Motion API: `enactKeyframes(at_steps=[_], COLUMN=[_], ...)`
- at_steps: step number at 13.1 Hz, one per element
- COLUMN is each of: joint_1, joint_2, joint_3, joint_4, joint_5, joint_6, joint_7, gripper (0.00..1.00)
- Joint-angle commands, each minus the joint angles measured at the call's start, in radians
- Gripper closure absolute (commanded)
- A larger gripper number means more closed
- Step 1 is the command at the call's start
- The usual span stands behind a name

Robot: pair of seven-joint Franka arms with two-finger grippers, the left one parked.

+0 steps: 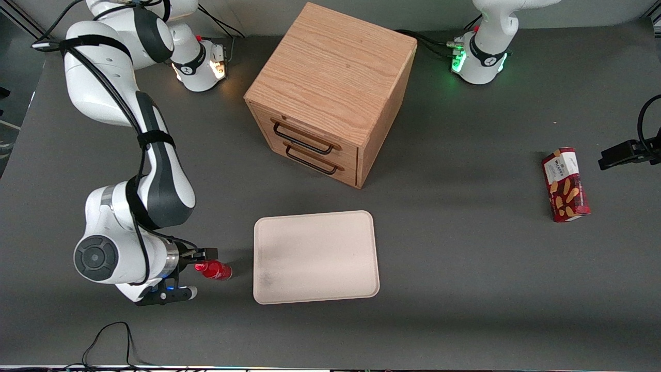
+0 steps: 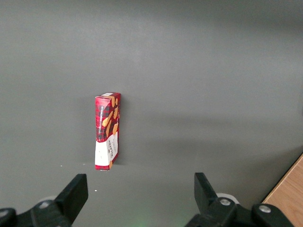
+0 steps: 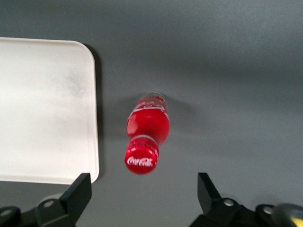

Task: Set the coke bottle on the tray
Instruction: 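Close the right gripper around the bottle's neck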

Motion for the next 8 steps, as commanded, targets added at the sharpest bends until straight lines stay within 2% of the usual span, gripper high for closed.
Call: enactKeyframes(at_steps=[1, 4, 8], joint_1=[0.006, 0.006, 0.008], joint_2=[0.028, 0.03, 0.042], joint_3=[-0.001, -0.001, 0.0], joint_4=[0.05, 0.048, 0.048], joint_5=[-0.011, -0.011, -0.011], joint_6=[0.008, 0.022, 0.046], joint_7=[0.022, 0.023, 0.039], gripper=[0.02, 0.07, 0.08])
